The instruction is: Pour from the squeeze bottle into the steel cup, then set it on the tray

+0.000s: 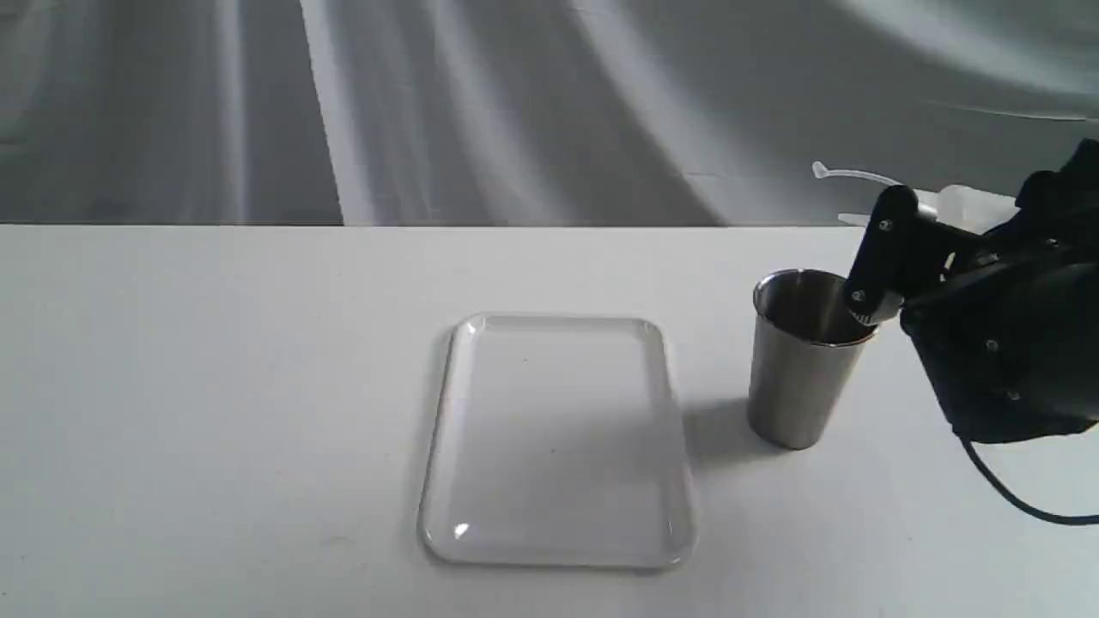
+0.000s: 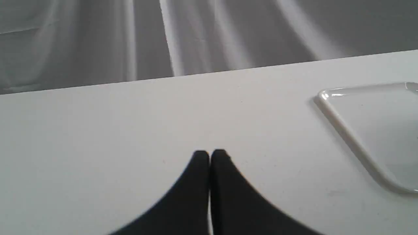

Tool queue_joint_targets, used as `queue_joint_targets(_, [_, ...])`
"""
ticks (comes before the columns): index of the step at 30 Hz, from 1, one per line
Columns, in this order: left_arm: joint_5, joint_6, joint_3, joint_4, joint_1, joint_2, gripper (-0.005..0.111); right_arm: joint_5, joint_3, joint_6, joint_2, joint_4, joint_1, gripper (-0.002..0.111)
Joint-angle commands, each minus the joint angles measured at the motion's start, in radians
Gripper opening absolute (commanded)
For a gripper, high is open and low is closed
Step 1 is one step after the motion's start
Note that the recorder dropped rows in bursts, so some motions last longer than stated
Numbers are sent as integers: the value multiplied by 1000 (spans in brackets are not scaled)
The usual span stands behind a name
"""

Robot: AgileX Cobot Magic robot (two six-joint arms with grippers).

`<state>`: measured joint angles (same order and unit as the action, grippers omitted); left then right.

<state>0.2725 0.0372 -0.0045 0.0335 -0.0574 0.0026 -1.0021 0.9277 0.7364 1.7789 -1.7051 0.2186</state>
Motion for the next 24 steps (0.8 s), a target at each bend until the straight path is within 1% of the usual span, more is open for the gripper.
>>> queue_joint_targets(1, [-7,-3,4,-1,-6,-3,0,-31,-1,1,-7,-39,3,7])
queue_joint_targets(13, [-7,-5,4,-1,-6,-3,0,-31,1,1,-7,-39,1,7])
queue_joint_targets(18, [-7,-5,4,-1,-6,-3,0,-33,39,1,-7,-39,1,7])
queue_joint_targets(24, [-7,-1,4,-1,-6,-3,0,-53,41,1,-7,-39,1,7])
